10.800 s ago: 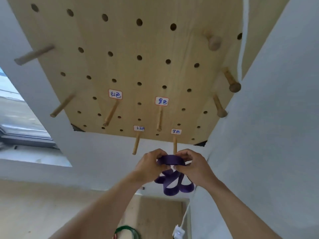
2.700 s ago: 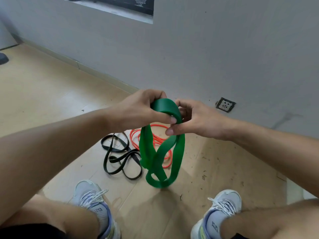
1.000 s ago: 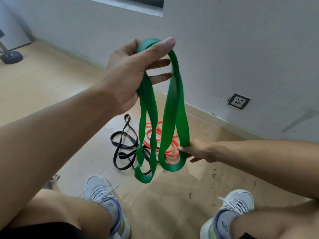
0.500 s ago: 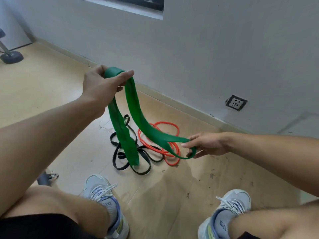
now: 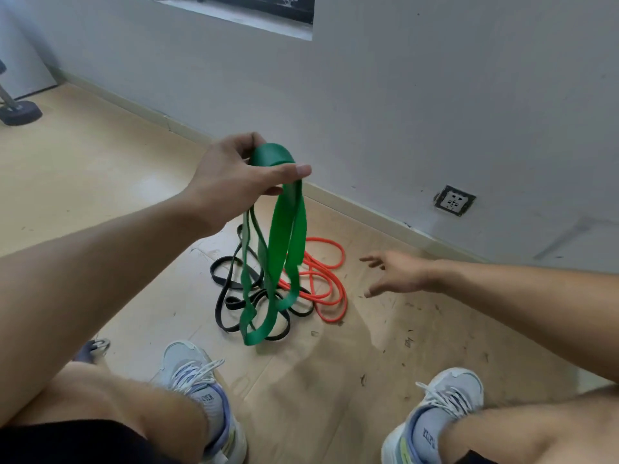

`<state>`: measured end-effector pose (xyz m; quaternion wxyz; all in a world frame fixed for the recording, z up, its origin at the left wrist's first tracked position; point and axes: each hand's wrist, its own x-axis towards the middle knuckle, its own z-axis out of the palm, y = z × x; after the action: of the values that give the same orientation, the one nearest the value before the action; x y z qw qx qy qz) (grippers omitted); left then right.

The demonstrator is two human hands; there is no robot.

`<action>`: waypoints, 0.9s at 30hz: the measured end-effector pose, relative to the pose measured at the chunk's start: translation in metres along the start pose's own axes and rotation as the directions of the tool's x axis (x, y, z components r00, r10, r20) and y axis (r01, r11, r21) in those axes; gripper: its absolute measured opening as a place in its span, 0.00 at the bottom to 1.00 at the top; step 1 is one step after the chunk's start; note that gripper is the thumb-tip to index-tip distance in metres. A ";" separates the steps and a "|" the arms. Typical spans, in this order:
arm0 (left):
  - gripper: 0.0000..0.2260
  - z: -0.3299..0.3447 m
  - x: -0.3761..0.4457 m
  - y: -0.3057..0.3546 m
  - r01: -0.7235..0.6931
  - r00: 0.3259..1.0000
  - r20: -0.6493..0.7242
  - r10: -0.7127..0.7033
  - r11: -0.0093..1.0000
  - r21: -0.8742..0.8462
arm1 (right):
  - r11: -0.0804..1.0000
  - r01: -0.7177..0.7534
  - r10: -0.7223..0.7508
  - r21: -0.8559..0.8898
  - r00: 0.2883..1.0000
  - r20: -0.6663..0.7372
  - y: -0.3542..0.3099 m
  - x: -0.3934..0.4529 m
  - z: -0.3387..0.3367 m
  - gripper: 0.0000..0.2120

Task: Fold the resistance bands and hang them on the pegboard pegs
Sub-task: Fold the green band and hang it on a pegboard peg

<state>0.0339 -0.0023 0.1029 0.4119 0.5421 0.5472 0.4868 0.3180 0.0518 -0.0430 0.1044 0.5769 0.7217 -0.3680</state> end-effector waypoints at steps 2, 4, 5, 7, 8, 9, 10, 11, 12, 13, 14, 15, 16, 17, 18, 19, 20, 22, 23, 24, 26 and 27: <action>0.20 0.003 0.000 0.003 -0.015 1.000 0.019 0.015 1.000 0.011 | 0.991 0.107 -0.101 0.074 0.991 -0.083 -0.012 -0.002 -0.005 0.44; 0.19 0.004 0.000 0.004 -0.018 1.000 0.015 0.018 1.000 0.005 | 0.974 0.188 -0.171 0.126 0.976 -0.135 -0.025 -0.004 -0.008 0.43; 0.20 0.004 0.001 0.005 -0.017 1.000 0.009 0.017 1.000 -0.004 | 0.967 0.205 -0.184 0.151 0.972 -0.144 -0.029 -0.005 -0.009 0.43; 0.22 0.005 0.001 0.006 -0.018 1.000 -0.004 0.018 0.999 -0.027 | 0.960 0.214 -0.191 0.178 0.972 -0.140 -0.036 -0.006 -0.010 0.43; 0.22 0.005 0.001 0.006 -0.021 1.000 -0.009 0.020 0.999 -0.033 | 0.961 0.211 -0.190 0.176 0.973 -0.131 -0.038 -0.007 -0.009 0.44; 0.23 0.005 0.000 0.007 -0.024 1.000 -0.009 0.024 0.999 -0.038 | 0.964 0.206 -0.187 0.169 0.975 -0.121 -0.040 -0.008 -0.008 0.44; 0.22 0.005 0.000 0.007 -0.026 1.000 -0.008 0.026 0.999 -0.043 | 0.966 0.202 -0.185 0.162 0.976 -0.111 -0.041 -0.008 -0.006 0.44; 0.22 0.004 0.000 0.007 -0.026 1.000 -0.005 0.026 0.998 -0.051 | 0.967 0.201 -0.187 0.154 0.977 -0.101 -0.041 -0.008 -0.005 0.44; 0.21 0.004 0.000 0.008 -0.027 1.000 -0.002 0.027 0.998 -0.061 | 0.968 0.201 -0.189 0.151 0.978 -0.091 -0.041 -0.008 -0.003 0.44; 0.19 0.004 -0.001 0.009 -0.028 1.000 0.001 0.029 0.997 -0.074 | 0.968 0.202 -0.192 0.148 0.978 -0.082 -0.042 -0.008 -0.001 0.45; 0.18 0.004 -0.001 0.010 -0.031 0.999 0.007 0.032 0.996 -0.089 | 0.967 0.203 -0.193 0.152 0.978 -0.075 -0.043 -0.007 0.001 0.45; 0.17 0.005 -0.002 0.011 -0.035 0.999 0.016 0.037 0.994 -0.105 | 0.966 0.205 -0.196 0.158 0.978 -0.072 -0.044 -0.007 0.002 0.44; 0.16 0.006 -0.002 0.012 -0.041 0.999 0.030 0.045 0.992 -0.119 | 0.962 0.214 -0.204 0.170 0.976 -0.074 -0.045 -0.007 0.003 0.41; 0.16 0.007 -0.003 0.014 -0.048 0.997 0.046 0.054 0.990 -0.132 | 0.957 0.226 -0.215 0.183 0.973 -0.080 -0.047 -0.008 0.004 0.36; 0.15 0.008 -0.003 0.016 -0.054 0.996 0.059 0.063 0.988 -0.146 | 0.951 0.238 -0.226 0.196 0.970 -0.086 -0.048 -0.009 0.004 0.31; 0.15 0.010 -0.004 0.018 -0.058 0.995 0.070 0.070 0.985 -0.163 | 0.949 0.248 -0.236 0.195 0.968 -0.085 -0.049 -0.008 0.005 0.28; 0.15 0.012 -0.004 0.021 -0.061 0.994 0.078 0.076 0.981 -0.183 | 0.954 0.247 -0.236 0.172 0.968 -0.080 -0.047 -0.007 0.006 0.25; 0.15 0.016 -0.005 0.025 -0.065 0.993 0.082 0.084 0.975 -0.211 | 0.974 0.216 -0.211 0.074 0.975 -0.067 -0.042 -0.003 0.012 0.18; 0.15 0.018 -0.006 0.027 -0.063 0.993 0.080 0.082 0.974 -0.217 | 0.984 0.175 -0.172 0.044 0.983 -0.064 -0.037 0.000 0.015 0.13; 0.16 0.019 -0.006 0.027 -0.058 0.994 0.079 0.077 0.975 -0.216 | 0.991 0.113 -0.109 0.066 0.992 -0.062 -0.032 0.003 0.018 0.11; 0.16 0.018 -0.006 0.026 -0.044 0.995 0.075 0.060 0.979 -0.198 | 0.968 -0.028 0.033 0.248 0.999 -0.013 -0.023 0.006 0.020 0.12; 0.17 0.017 -0.005 0.025 -0.033 0.997 0.062 0.046 0.981 -0.193 | 0.932 -0.096 0.080 0.349 0.995 0.061 -0.020 0.005 0.020 0.13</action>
<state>0.0558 -0.0077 0.1233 0.4704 0.5266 0.4730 0.5270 0.2926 0.0417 -0.0516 0.0325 0.6096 0.6153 -0.4988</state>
